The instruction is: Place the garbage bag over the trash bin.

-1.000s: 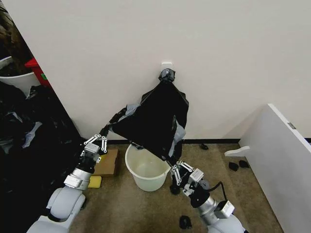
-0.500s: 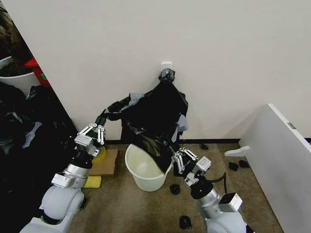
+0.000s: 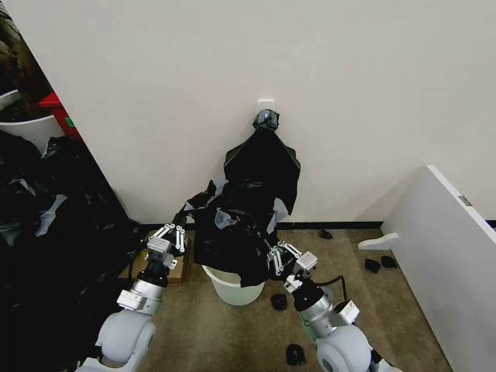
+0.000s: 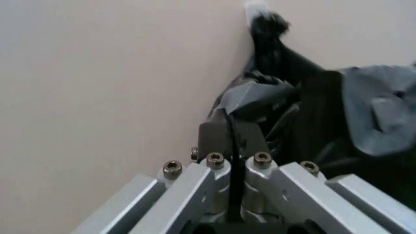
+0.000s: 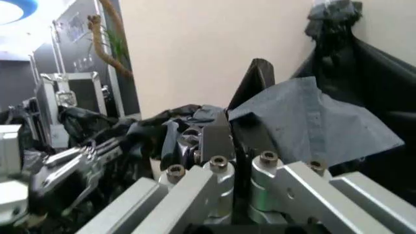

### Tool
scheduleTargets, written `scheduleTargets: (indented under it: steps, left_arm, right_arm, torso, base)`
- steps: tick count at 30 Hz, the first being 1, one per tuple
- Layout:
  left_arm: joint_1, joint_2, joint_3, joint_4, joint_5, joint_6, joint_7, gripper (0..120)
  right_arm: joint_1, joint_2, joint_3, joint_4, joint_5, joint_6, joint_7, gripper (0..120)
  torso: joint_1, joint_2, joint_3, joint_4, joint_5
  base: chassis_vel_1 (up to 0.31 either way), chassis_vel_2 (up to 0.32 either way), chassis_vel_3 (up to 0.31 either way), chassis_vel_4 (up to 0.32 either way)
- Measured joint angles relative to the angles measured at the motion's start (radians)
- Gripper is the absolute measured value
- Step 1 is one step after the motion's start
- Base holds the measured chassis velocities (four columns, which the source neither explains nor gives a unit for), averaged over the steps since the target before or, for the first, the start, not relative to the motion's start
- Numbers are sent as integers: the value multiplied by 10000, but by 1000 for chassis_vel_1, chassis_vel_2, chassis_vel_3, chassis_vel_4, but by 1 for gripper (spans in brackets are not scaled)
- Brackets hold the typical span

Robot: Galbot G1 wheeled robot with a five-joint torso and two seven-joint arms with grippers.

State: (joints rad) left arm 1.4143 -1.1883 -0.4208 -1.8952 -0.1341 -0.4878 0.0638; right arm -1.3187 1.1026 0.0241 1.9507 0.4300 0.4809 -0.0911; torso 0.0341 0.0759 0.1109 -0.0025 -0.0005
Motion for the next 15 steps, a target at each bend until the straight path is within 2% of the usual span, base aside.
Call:
scheduleTargets:
  steps: [6,9,10,13,15]
  left_arm:
    - [66,-151,346,772,533,-268,41,0]
    - [92,-237,525,1321,1119,-402,-115,0]
    - [92,-237,525,1321,1119,-402,-115,0]
    - [267,-178,459,1436,2129,-445,-582,0]
    - [336,-113,373,1387,2467,-499,-712,0]
  right_arm:
    - [-34,74,-240,-503,-408,-283,732,0]
    - [-180,22,-583,-717,-848,-1246,1977,0]
    - [-180,22,-583,-717,-848,-1246,1977,0]
    - [-394,-153,-930,-604,-1142,-1804,2653,0]
    - [-461,-209,-1041,-473,-1260,-1813,2662,0]
  torso:
    - [0,0,0,0,0]
    - [0,0,0,0,-1]
    - [0,0,0,0,-1]
    - [0,0,0,-1,-1]
    - [0,0,0,0,-2]
  base:
    - [0,0,0,0]
    - [0,0,0,0]
    - [0,0,0,0]
    - [0,0,0,0]
    - [0,0,0,0]
